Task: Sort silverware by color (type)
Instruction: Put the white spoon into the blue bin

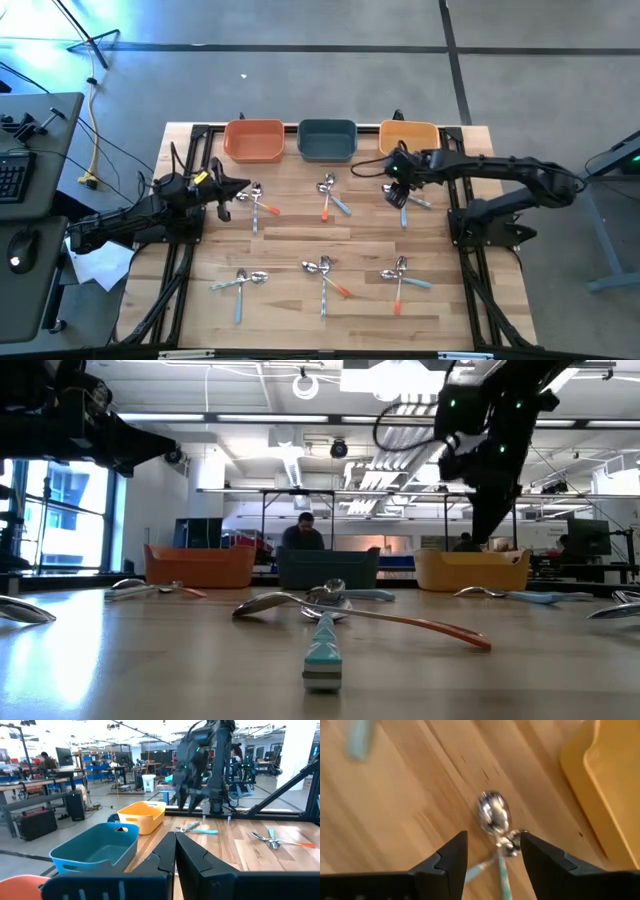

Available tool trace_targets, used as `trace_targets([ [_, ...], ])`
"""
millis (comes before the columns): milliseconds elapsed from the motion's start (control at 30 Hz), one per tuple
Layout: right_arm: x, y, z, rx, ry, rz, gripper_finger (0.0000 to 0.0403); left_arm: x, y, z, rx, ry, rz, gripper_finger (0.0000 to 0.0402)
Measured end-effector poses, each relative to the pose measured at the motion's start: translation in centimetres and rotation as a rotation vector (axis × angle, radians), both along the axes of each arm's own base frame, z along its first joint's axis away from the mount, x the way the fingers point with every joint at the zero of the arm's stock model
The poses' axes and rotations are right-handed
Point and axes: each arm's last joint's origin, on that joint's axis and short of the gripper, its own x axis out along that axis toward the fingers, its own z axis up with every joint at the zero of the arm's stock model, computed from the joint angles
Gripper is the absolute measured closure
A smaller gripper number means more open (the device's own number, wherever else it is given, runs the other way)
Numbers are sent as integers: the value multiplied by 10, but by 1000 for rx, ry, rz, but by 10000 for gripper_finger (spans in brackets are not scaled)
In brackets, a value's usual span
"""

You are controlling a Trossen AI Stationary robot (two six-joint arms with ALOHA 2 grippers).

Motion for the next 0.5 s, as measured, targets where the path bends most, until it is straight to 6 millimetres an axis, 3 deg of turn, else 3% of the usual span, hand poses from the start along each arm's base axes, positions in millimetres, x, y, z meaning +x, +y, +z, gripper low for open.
trace_targets([
  [300,11,-27,-39,73,137,81,254,0,0,2,2,-19,0,399],
  [500,11,-37,-53,125,169,73,223,0,0,2,3,-19,0,399],
])
